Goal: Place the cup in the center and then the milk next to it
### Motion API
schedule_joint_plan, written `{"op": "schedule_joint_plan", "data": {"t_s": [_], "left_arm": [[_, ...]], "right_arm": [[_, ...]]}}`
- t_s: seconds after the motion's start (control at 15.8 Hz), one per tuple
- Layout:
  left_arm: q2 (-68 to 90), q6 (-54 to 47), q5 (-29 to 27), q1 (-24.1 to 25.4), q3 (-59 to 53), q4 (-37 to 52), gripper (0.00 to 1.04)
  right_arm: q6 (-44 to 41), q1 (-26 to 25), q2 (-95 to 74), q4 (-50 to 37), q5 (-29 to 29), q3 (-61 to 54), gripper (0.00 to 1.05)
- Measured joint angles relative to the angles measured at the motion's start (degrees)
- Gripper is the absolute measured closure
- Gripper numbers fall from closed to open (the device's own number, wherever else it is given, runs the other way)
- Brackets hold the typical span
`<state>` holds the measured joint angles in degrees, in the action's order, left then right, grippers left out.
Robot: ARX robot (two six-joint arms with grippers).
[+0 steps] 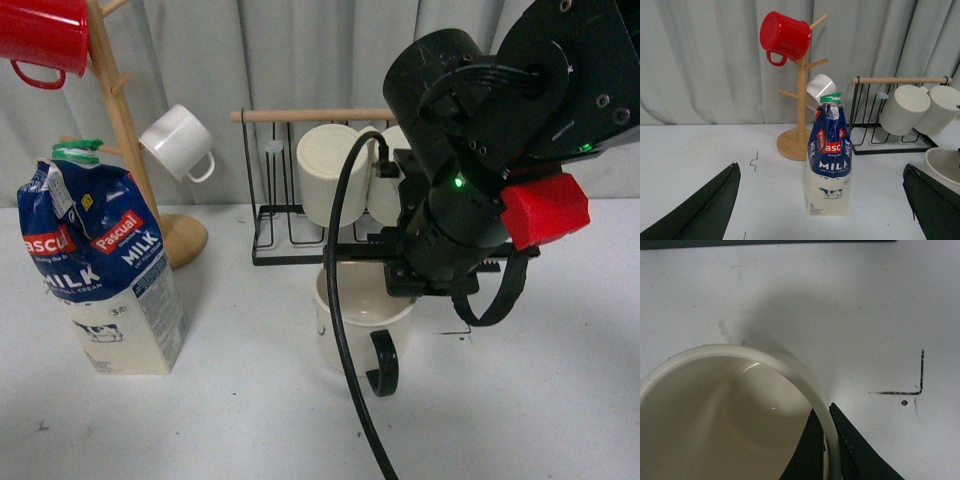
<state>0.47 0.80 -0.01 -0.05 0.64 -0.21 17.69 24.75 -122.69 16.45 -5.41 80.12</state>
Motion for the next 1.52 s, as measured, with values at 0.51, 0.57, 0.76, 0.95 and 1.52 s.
{"op": "schedule_joint_plan", "data": {"t_s": [0.51, 0.57, 0.76, 0.95, 1.52], "left_arm": [[0.0, 0.0, 0.0, 0.0, 0.0, 0.0, 0.07], [0.0, 0.0, 0.0, 0.0, 0.0, 0.0, 0.07], [0.0, 0.0, 0.0, 0.0, 0.0, 0.0, 0.07], [0.0, 0.0, 0.0, 0.0, 0.0, 0.0, 0.07], [0.0, 0.0, 0.0, 0.0, 0.0, 0.0, 0.07]], "right_arm": [[5.9, -0.1, 1.0, -3.7, -1.8, -3.4, 1.02], [6.1, -0.1, 1.0, -3.7, -1.7, -3.4, 1.02], [6.2, -0.1, 1.0, -4.1, -0.3, -3.5, 0.77], [5.6, -0.5, 1.1, -4.4, 0.9, -3.5, 0.46], [-4.5, -4.9, 34.1, -46.1, -4.5, -29.8, 0.25]]}}
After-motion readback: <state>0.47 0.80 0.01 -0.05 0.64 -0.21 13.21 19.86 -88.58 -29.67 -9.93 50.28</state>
